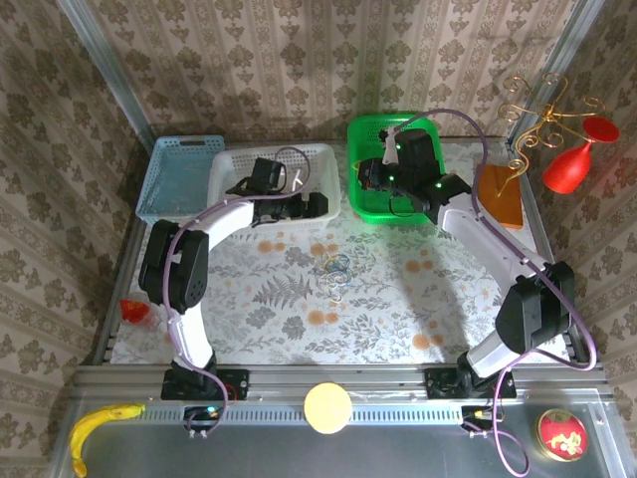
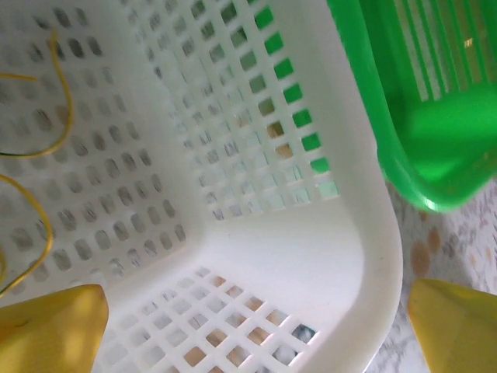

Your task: Untangle the cables

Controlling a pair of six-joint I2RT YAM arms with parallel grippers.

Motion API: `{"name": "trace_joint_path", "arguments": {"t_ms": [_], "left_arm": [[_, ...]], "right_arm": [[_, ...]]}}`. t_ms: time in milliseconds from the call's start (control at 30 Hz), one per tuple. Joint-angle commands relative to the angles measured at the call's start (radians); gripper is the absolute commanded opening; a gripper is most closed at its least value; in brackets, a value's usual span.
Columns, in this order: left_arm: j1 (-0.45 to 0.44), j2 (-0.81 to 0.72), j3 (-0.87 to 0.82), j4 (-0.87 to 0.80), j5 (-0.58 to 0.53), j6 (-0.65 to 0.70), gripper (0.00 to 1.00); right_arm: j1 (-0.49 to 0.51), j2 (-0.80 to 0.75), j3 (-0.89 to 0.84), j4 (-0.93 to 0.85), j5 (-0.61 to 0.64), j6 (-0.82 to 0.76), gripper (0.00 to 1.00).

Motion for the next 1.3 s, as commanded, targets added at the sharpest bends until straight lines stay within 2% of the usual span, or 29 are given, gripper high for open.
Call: {"name": "trace_joint_path", "arguments": {"t_ms": [0, 133, 367, 733, 833, 900, 1000, 1100, 1267], "left_arm": [[-0.006, -0.090, -0.038, 0.003, 0.052, -0.046, 1.00], [-0.005, -0.167, -0.042, 0.043, 0.032, -0.079, 1.00], [0.078, -0.310, -0.045, 0.125, 0.010, -0.153, 1.00], [0.127, -0.530, -0.226, 0.089, -0.115, -0.138, 1.00], [0.134, -0.573, -0.282, 0.100, -0.135, -0.150, 1.00], [0.134, -0.593, -0.310, 0.106, -0.141, -0.153, 1.00], [0.135, -0.613, -0.349, 0.112, -0.138, -0.155, 1.00], [0.134, -0.627, -0.389, 0.133, -0.129, -0.166, 1.00], [0.110, -0.653, -0.453, 0.147, -0.133, -0.172, 1.00]], "right_arm": [[-0.005, -0.026, 0.036, 0.024, -0.039, 0.030, 0.00], [-0.004, -0.009, 0.038, 0.043, -0.064, 0.052, 0.00], [0.036, 0.074, 0.089, 0.054, -0.113, 0.063, 0.00], [0.153, 0.387, 0.330, -0.022, -0.155, 0.048, 0.00], [0.171, 0.458, 0.401, -0.083, -0.155, 0.021, 0.38], [0.173, 0.469, 0.424, -0.111, -0.160, 0.007, 0.51], [0.173, 0.411, 0.389, -0.110, -0.157, -0.004, 0.56], [0.173, 0.319, 0.318, -0.105, -0.151, -0.003, 0.56], [0.174, 0.135, 0.096, -0.054, -0.133, 0.022, 0.54]]}}
